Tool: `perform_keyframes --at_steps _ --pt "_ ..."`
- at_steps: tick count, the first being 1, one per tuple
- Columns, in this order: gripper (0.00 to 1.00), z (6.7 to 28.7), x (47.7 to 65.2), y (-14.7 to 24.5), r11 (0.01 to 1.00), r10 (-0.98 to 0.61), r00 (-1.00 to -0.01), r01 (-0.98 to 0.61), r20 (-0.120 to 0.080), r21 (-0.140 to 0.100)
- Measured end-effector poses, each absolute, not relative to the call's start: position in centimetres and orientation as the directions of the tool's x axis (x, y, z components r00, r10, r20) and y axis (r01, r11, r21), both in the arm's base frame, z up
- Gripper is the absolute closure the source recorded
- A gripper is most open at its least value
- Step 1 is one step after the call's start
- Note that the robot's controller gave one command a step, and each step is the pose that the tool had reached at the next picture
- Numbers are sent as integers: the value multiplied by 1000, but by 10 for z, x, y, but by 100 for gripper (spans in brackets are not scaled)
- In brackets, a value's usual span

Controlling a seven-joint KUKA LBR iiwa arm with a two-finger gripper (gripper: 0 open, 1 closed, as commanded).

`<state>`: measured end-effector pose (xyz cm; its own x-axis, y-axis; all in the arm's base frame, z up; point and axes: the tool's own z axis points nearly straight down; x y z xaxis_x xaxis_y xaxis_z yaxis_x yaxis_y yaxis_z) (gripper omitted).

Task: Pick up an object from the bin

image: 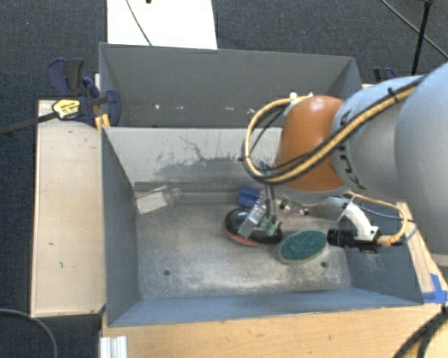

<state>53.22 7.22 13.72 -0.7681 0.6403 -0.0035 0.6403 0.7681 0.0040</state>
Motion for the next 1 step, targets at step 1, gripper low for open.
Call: perform_keyframes --at_steps 1 --pt "100 143 499 54 748 664 -748 664 0 -2"
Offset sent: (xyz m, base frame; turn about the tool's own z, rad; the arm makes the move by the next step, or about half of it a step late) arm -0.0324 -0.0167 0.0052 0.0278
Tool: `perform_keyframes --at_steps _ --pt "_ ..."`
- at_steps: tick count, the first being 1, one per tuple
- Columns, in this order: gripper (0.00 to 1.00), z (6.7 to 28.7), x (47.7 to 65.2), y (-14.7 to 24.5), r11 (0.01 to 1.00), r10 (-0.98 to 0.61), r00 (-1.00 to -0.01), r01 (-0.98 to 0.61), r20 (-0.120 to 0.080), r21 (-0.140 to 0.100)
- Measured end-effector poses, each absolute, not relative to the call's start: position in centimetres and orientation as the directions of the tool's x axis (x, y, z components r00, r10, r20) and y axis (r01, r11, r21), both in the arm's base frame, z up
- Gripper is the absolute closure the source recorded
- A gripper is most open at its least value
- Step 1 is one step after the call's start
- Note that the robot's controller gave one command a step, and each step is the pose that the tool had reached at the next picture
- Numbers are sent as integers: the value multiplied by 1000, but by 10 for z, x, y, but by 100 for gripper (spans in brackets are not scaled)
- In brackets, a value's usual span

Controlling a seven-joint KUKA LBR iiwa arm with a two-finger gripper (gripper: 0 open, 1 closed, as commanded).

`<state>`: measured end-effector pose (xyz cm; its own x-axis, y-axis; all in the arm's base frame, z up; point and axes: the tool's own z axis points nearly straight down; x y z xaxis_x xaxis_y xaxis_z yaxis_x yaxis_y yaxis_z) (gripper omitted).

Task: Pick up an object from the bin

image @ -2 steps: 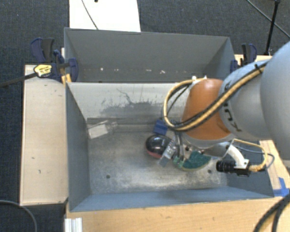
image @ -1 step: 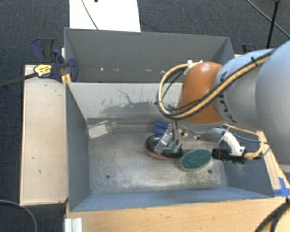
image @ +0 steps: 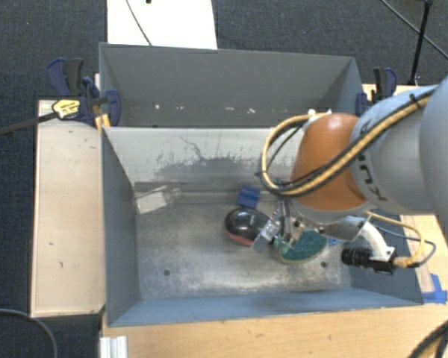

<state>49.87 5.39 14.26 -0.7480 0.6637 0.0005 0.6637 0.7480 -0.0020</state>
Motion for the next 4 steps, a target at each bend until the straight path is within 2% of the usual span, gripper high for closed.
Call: perform_keyframes --at_steps 1,2,3,4 --pt "100 171 518 82 924 381 -924 381 -5 3" --pt "100 139 501 72 855 518 -855 518 2 -1" --pt "100 181 521 72 831 557 -831 557 -5 4" --pt "100 124 481 54 793 609 -793 609 5 -5"
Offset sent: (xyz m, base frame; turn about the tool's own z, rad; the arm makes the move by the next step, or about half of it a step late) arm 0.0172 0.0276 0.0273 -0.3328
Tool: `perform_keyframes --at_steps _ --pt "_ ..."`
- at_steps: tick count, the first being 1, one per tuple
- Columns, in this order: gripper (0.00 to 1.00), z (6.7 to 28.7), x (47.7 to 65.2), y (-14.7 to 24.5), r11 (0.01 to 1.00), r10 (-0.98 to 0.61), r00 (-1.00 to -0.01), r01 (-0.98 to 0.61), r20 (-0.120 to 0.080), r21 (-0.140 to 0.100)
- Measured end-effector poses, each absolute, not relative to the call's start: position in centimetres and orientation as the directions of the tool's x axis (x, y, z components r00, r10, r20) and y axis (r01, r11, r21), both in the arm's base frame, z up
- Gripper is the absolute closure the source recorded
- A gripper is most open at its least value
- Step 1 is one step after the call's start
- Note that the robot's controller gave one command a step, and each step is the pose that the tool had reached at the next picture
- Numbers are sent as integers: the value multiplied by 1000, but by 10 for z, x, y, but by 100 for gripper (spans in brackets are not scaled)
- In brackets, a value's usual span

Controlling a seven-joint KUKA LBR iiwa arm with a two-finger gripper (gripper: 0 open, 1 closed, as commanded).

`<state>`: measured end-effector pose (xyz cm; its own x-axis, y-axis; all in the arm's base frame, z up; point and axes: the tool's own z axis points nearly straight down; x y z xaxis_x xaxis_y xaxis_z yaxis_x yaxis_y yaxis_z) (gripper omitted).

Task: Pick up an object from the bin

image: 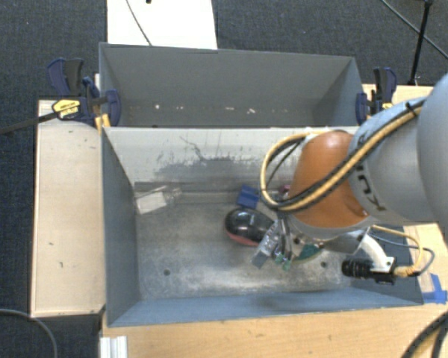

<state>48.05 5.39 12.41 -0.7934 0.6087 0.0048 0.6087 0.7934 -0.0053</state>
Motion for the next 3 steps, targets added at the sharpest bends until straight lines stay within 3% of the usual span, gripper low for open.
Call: perform_keyframes --at_steps 1,2,3 --pt "100 175 562 93 777 629 -777 629 -8 10" --pt "0 171 558 90 776 631 -776 631 -2 1" --pt "0 78 539 49 803 596 -803 596 3 -6"
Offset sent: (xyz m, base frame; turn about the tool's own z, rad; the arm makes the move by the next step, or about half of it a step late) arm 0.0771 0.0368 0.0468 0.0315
